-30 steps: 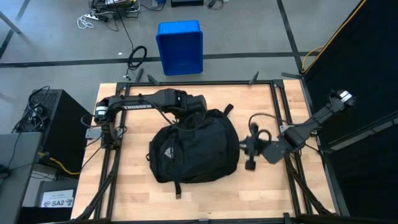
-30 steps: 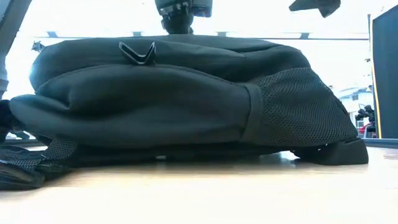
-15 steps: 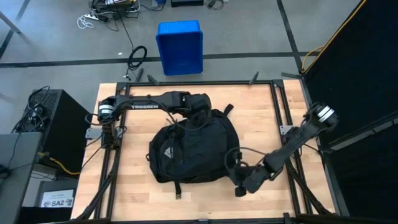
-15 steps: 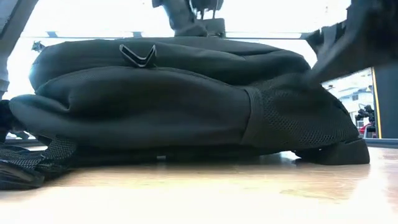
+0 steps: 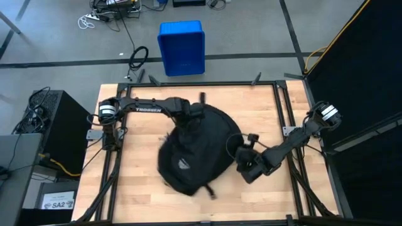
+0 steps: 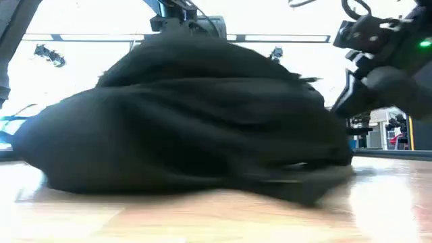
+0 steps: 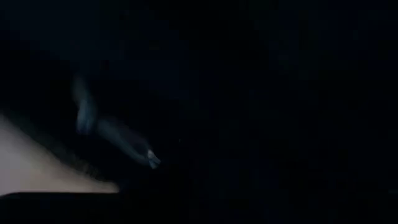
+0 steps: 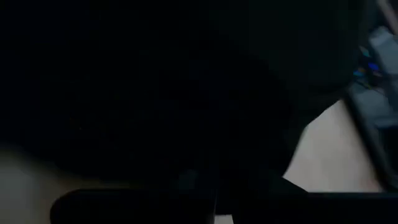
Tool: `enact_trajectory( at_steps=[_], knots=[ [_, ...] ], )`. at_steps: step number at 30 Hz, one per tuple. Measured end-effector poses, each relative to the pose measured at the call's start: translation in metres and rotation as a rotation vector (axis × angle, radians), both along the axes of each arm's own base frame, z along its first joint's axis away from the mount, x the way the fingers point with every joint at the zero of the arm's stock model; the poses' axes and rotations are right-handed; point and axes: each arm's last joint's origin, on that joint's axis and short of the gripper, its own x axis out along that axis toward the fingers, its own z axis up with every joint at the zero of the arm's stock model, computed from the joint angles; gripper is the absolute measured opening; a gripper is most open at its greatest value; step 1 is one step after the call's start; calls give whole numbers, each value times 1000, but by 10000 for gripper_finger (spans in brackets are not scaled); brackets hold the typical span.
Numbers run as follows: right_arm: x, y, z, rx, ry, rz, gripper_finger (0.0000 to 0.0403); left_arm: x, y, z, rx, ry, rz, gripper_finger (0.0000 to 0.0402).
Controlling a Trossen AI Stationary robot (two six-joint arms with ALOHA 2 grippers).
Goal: Unpack backpack
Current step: Open the black backpack
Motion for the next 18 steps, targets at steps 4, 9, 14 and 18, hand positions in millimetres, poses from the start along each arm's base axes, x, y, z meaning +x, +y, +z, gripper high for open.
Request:
enact_trajectory(
  at_steps=[4,9,14,18],
  knots=[
    [-4,-23,12,-42,34,-72,0,13,-32,4,-105,-132,-161,131],
    [-15,-37,38,-31,-25,-113,0,14,-55,22,-2,-121,-323,131],
    [-32,-33,68,70,-189,-65,0,9,-51,43,148,-66,-293,131],
    [-43,-17,88,181,-328,30,0,-1,-51,66,184,-111,-225,131]
  ],
)
